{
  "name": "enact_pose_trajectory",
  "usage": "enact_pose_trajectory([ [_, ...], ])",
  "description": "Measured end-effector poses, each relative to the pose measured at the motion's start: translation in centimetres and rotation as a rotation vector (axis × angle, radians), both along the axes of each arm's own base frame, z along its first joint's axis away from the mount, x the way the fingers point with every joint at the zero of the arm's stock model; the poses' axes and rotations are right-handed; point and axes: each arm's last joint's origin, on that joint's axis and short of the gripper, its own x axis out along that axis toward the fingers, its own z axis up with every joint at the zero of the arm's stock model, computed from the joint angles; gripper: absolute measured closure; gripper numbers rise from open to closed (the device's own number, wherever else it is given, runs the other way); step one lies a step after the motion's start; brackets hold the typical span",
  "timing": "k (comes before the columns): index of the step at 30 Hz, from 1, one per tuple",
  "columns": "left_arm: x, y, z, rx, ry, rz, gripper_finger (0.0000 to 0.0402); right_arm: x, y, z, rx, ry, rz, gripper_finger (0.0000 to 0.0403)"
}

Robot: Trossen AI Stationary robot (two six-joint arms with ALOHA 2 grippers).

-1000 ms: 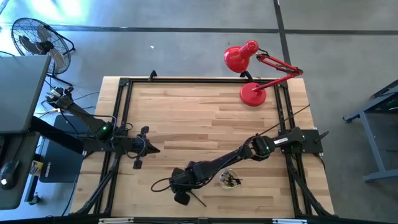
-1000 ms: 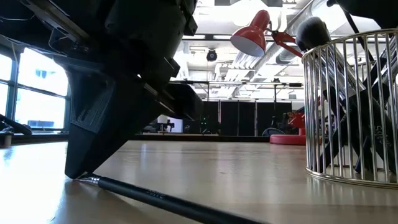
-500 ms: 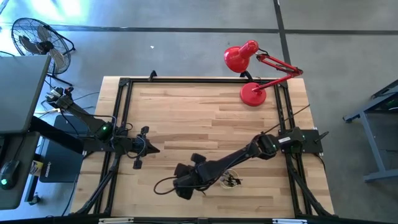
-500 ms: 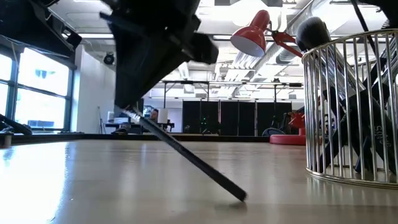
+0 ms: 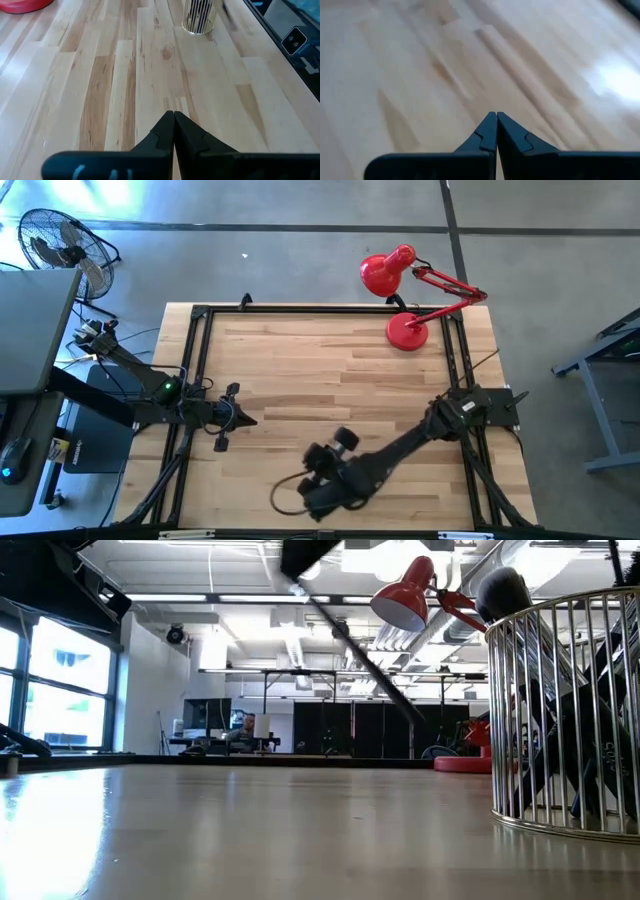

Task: Pick & Place Makeup Brushes
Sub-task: Put the eyeshadow brush into the gold makeup holder

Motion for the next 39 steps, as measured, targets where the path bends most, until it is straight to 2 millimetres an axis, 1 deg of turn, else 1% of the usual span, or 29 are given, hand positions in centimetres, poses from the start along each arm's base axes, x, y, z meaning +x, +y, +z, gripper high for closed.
enact_pose_trajectory([
  [5,0.0,0.0,0.0,-0.003,-0.005,0.000,0.0401,-2.8,0.6,2.0,-0.073,-0.073,-0.105,0.0403],
  [7,0.0,0.0,0.1,-0.005,-0.009,0.001,0.0401,-3.8,0.7,3.3,-0.087,-0.110,-0.119,0.0403],
  [10,0.1,0.0,0.1,-0.007,-0.017,0.006,0.0401,-5.1,0.8,5.3,-0.109,-0.176,-0.110,0.0403],
  [13,0.1,0.0,0.2,0.018,-0.021,-0.005,0.0401,-6.3,1.0,6.9,-0.127,-0.215,-0.088,0.0403],
  [16,0.1,0.0,0.2,0.023,-0.022,-0.008,0.0401,-7.4,1.2,8.2,-0.126,-0.246,-0.073,0.0403],
  [19,0.1,0.0,0.2,0.024,-0.022,-0.007,0.0401,-8.5,1.5,8.8,-0.117,-0.243,-0.064,0.0403],
  [25,0.1,0.0,0.2,0.024,-0.023,-0.006,0.0401,-9.7,2.5,9.3,-0.081,-0.236,-0.030,0.0403],
  [30,0.1,0.0,0.2,0.017,-0.024,-0.002,0.0401,-10.5,3.2,9.5,-0.114,-0.225,0.025,0.0403],
  [33,0.1,0.0,0.2,0.013,-0.030,-0.002,0.0401,-10.5,3.4,8.1,-0.172,-0.182,0.047,0.0403],
  [36,0.1,-0.1,0.3,0.012,-0.031,-0.002,0.0401,-10.7,3.2,5.8,-0.204,-0.111,0.041,0.0403],
  [39,0.1,0.0,0.3,0.013,-0.032,0.000,0.0401,-11.3,2.6,3.8,-0.227,-0.069,0.010,0.0403],
])
